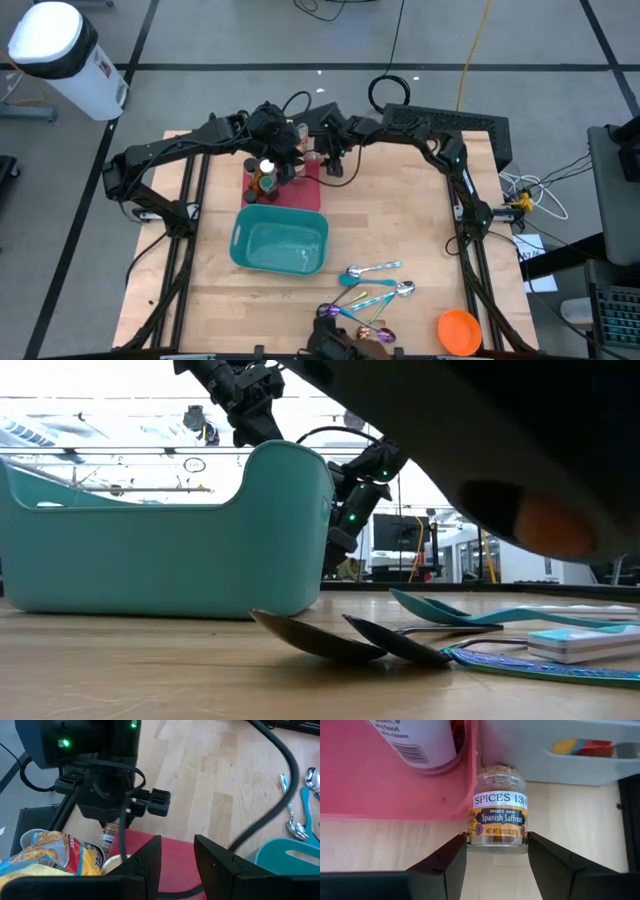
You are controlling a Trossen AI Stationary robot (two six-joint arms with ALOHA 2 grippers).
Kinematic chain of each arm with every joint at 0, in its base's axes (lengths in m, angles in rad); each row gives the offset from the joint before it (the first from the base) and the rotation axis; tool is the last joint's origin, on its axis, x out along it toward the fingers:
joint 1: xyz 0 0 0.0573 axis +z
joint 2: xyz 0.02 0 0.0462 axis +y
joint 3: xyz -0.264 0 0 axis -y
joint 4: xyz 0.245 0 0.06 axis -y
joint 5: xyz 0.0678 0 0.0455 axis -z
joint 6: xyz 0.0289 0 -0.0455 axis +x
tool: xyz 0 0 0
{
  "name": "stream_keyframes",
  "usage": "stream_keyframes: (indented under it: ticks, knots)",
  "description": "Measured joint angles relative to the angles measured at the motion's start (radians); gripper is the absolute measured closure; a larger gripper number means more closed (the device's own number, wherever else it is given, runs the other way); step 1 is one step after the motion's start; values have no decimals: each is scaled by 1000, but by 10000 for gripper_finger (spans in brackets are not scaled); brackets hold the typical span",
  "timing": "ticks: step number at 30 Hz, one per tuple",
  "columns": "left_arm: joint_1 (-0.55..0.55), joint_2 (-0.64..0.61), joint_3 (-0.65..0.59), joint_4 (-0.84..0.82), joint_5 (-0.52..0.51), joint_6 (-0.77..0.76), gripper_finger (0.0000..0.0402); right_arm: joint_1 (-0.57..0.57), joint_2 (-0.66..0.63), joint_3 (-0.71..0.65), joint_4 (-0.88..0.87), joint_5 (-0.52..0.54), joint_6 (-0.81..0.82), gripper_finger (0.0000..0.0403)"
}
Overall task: Pick & Place Food Item
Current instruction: Put the brown seasoning bottle into the red bin
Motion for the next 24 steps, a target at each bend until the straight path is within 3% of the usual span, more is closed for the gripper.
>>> stream_keyframes:
  ticks: [9,17,24]
  knots:
    - [0,0,0,-1,0,0,277,39,0,0,17,33,47,220]
    - [0,0,0,-1,1,0,277,76,8,-1,53,55,46,183]
    - [0,0,0,0,1,-4,277,80,23,-1,57,53,122,224]
